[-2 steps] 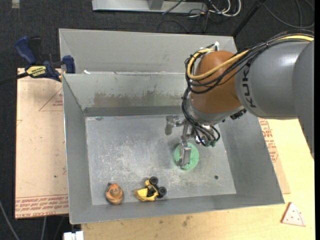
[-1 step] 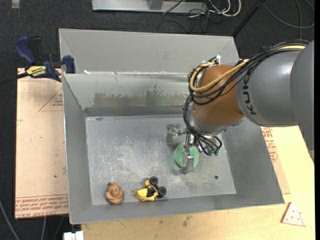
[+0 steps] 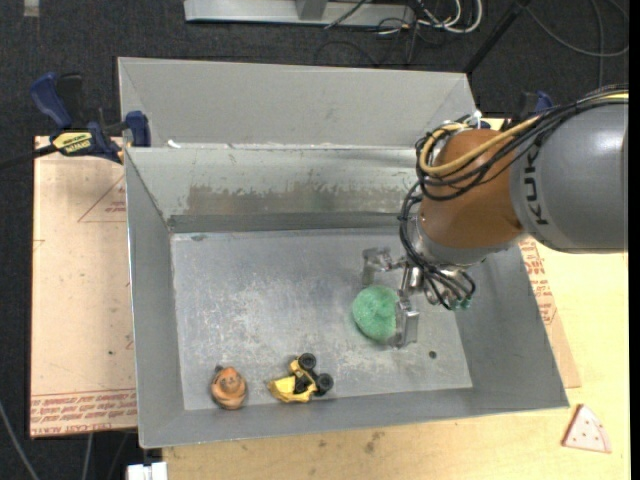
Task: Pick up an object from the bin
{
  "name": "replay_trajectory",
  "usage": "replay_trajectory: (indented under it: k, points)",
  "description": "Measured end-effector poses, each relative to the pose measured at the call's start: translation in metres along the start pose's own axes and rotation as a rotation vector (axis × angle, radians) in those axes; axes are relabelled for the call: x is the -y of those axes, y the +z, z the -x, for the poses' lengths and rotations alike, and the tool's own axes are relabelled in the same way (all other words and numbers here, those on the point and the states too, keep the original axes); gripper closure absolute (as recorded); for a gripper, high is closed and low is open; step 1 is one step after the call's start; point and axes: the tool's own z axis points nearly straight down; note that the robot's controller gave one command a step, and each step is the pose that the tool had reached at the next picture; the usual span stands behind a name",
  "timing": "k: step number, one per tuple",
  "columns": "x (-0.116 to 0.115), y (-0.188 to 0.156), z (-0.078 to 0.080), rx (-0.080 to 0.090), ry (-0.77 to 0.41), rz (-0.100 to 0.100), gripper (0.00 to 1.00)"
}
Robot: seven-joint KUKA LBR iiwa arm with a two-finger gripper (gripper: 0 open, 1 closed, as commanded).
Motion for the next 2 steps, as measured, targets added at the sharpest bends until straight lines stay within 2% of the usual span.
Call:
replay_trajectory:
  k: [1, 2]
  points:
    - [0.0182, 0.0202, -0.0016, 0.003, -0.044, -0.001, 1.00]
    - [0.0183, 0.0202, -0.0016, 0.003, -0.044, -0.001, 1.00]
